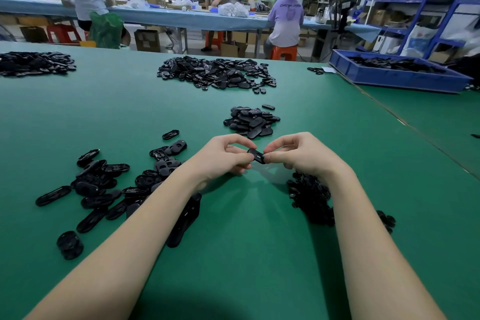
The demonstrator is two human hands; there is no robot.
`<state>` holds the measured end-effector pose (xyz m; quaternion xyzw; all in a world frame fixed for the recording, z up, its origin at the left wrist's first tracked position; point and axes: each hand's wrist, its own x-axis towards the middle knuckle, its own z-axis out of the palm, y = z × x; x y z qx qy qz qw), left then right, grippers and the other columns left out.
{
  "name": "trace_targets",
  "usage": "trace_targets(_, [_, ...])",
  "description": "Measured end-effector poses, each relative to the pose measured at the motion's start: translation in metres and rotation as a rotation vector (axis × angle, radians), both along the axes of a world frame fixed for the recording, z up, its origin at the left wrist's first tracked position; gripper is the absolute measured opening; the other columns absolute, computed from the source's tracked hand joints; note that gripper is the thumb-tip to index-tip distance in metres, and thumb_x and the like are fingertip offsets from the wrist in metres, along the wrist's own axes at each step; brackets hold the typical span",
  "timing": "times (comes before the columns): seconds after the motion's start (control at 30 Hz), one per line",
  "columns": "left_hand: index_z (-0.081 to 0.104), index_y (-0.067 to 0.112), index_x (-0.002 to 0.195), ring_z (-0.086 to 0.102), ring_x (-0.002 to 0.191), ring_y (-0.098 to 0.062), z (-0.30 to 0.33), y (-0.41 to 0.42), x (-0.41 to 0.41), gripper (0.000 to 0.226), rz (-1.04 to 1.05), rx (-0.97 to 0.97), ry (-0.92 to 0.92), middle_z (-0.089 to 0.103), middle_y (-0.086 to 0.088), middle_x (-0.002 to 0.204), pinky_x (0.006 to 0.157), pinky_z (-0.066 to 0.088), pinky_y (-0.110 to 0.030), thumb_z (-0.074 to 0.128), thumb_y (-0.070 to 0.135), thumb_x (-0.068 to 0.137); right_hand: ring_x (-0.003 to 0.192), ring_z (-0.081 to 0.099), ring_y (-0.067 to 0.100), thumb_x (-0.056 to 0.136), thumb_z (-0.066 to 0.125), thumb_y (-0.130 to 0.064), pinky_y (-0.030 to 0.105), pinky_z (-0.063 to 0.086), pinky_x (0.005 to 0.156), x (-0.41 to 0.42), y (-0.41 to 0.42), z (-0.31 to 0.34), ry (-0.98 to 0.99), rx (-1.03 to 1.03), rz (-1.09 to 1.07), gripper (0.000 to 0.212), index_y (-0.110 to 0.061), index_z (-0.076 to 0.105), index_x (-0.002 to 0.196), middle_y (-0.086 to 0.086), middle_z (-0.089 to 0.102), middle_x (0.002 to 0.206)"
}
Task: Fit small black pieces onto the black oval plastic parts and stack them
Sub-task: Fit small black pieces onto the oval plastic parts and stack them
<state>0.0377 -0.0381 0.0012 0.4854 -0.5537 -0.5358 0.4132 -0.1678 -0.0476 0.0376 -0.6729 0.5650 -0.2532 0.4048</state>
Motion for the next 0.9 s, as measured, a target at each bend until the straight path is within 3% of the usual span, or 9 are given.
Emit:
trace_targets(0.17, [0.07, 0.011, 0.103, 0.067, 0.077, -0.021, 0.0007, 0.0008, 0.0007, 0.014, 0.001, 0.008, 0.004, 0.076, -0.01, 0.087, 0.073, 0.058, -0.03, 0.071, 0.002, 0.091, 0.059, 0.043, 0.013, 0.08, 0.085, -0.027, 0.022, 0.036, 0.055, 0.0002, 0.0003, -0.0011, -0.02, 0.007, -0.018, 0.011, -0.025, 0.077, 0.088, -0.003, 0.068, 0.074])
trace_targets(0.47, [0.07, 0.011, 0.101, 0.066, 0.076, -0.02, 0.0013, 0.0007, 0.0013, 0.016, -0.003, 0.014, 0.01, 0.076, -0.012, 0.089, 0.074, 0.057, -0.032, 0.072, 0.001, 0.088, 0.05, 0.047, 0.008, 0.086, 0.079, -0.014, 0.012, 0.036, 0.045, 0.0014, 0.0008, -0.0024, -0.113, -0.064, 0.008, 0.005, -0.019, 0.079, 0.085, -0.006, 0.068, 0.071])
trace_targets(0.77, [0.07, 0.012, 0.1, 0.068, 0.076, -0.019, 0.001, -0.0005, 0.0027, 0.017, -0.004, 0.018, 0.007, 0.077, -0.014, 0.094, 0.075, 0.057, -0.031, 0.073, 0.001, 0.088, 0.066, 0.041, 0.016, 0.084, 0.08, -0.014, 0.025, 0.036, 0.06, 0.0028, -0.001, -0.0062, -0.155, -0.021, -0.01, 0.008, -0.019, 0.078, 0.089, 0.001, 0.075, 0.082])
trace_targets(0.9, [0.07, 0.013, 0.1, 0.068, 0.076, -0.019, 0.0004, -0.0008, 0.0025, 0.017, -0.006, 0.018, 0.009, 0.077, -0.011, 0.092, 0.075, 0.057, -0.031, 0.073, 0.002, 0.088, 0.056, 0.041, 0.008, 0.086, 0.077, -0.015, 0.019, 0.036, 0.056, 0.0029, -0.002, -0.008, -0.136, -0.031, 0.001, 0.009, -0.023, 0.08, 0.085, -0.004, 0.073, 0.079])
